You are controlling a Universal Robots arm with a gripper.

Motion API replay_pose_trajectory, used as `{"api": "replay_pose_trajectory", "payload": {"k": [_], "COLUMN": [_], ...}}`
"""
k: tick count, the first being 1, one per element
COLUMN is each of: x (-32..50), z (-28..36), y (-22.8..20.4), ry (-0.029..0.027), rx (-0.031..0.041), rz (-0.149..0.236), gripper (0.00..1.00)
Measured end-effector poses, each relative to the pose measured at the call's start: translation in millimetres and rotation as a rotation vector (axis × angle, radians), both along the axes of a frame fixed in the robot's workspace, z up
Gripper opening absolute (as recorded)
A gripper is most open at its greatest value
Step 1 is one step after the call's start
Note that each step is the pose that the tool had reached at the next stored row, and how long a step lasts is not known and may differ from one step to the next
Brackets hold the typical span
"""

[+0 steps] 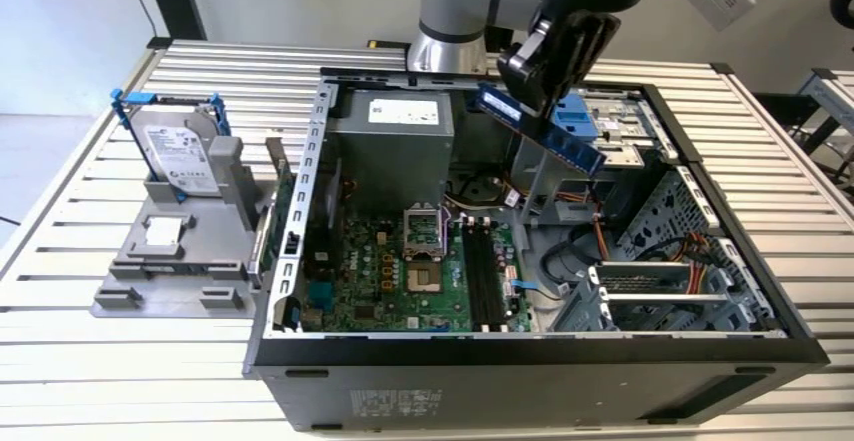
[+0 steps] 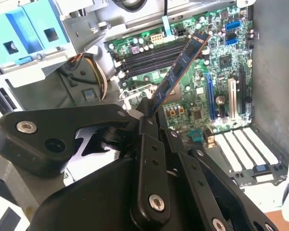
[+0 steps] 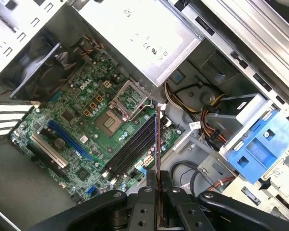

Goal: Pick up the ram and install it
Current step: 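Insert the ram into the slot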

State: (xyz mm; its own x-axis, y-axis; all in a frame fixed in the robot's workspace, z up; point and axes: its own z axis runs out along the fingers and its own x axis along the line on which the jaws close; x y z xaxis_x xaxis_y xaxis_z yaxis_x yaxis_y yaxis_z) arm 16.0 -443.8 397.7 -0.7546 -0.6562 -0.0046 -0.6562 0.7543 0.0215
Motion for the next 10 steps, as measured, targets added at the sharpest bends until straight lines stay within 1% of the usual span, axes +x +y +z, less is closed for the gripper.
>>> {"api": "replay_pose_trajectory", "payload": {"k": [10], "x": [0.0], "z": [0.0], "y": [0.0], "ry": [0.0000], "rx": [-0.0001], "rz": [-0.084], "gripper": [0.00]}}
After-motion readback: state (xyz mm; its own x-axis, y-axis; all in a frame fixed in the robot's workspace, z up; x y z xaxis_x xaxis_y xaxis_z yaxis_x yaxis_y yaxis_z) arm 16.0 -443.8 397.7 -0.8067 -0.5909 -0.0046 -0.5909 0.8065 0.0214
